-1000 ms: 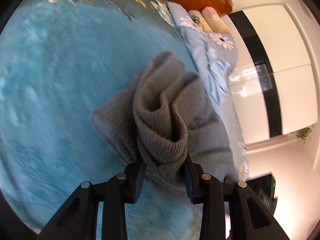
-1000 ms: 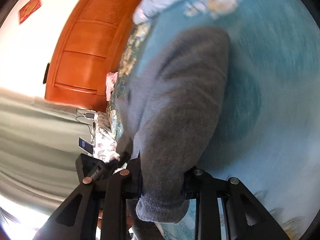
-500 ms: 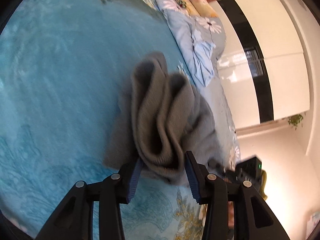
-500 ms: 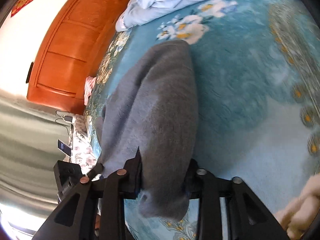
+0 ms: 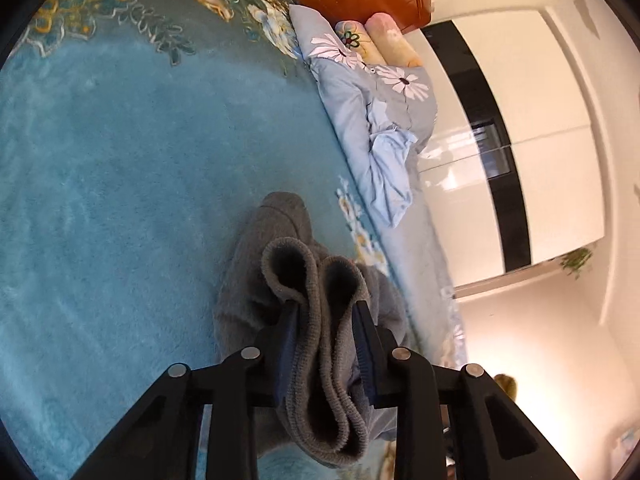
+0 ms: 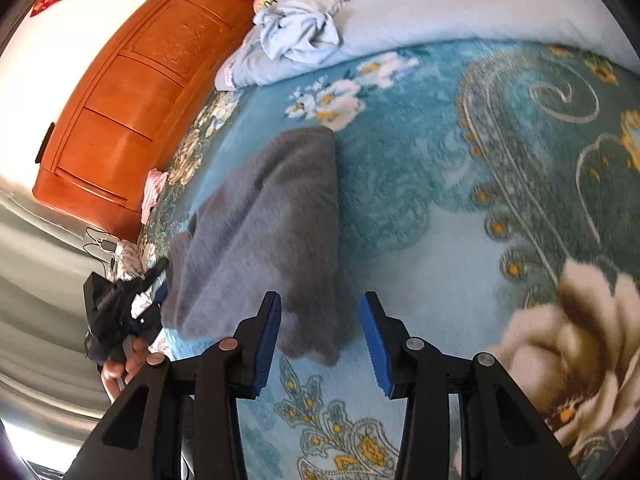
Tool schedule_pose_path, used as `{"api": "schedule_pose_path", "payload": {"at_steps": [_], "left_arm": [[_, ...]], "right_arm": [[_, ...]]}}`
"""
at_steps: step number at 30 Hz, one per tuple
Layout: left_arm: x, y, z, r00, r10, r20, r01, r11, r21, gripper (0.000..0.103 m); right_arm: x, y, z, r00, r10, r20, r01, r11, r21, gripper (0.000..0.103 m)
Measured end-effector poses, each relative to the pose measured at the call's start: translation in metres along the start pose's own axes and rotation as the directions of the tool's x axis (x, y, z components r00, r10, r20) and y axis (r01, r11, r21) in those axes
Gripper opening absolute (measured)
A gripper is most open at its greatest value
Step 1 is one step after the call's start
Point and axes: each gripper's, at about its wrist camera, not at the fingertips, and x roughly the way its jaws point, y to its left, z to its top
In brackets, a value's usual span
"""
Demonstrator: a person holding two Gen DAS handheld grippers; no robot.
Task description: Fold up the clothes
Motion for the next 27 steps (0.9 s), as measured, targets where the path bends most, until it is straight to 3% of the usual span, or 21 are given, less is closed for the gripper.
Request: {"api": "schedule_pose_path", "payload": {"at_steps": [1,4,8,11,13,17,23,26,27], "left_arm": [[0.002,0.0,0.002,1.0,0.019,-0.001,-0.019,1.0,0.008,0.008],[0.003,-0.005,0.007,0.999,0.047,-0.003,-0.047,0.997,0.053,0.008],[-0.007,-0.033,0.011,0.999,0.014,0.03,-0.02,0.978,0.209,0.008],[0.0,-0.028,0.016,0.991,0.134,0.027,-0.137,0.957,0.257,0.008],[0.01,-0.011,0.018,0.979,0.203,-0.011,-0.196,0.955,0.223,0.008],[0.006,0.005,0.014,0.981,0.195,-0.018,-0.188,0.964,0.186,0.009],[-0.009,-0.01,0.02,0.979,0.203,0.0,-0.199,0.959,0.2,0.01],[-0.029,-0.018,0.024,0.985,0.163,0.048,-0.17,0.965,0.202,0.01],[-0.031,-0.024,0.023,0.992,0.125,0.035,-0.13,0.969,0.212,0.01]], "right_arm": [[0.002,-0.001,-0.002,1.0,-0.001,-0.005,0.001,1.0,0.007,0.043],[0.005,-0.005,-0.007,1.0,0.017,-0.022,-0.017,0.999,0.033,0.043],[0.008,-0.007,-0.009,0.999,0.03,-0.03,-0.028,0.998,0.047,0.043],[0.01,-0.007,-0.01,0.999,0.038,-0.033,-0.037,0.998,0.054,0.043],[0.012,-0.007,-0.011,0.998,0.051,-0.036,-0.049,0.997,0.063,0.043],[0.015,-0.008,-0.014,0.998,0.052,-0.041,-0.049,0.996,0.07,0.043],[0.016,-0.011,-0.012,0.998,0.052,-0.047,-0.048,0.995,0.082,0.043],[0.016,-0.012,-0.012,0.998,0.051,-0.046,-0.047,0.995,0.083,0.043],[0.017,-0.012,-0.012,0.998,0.051,-0.048,-0.047,0.995,0.086,0.043]]}}
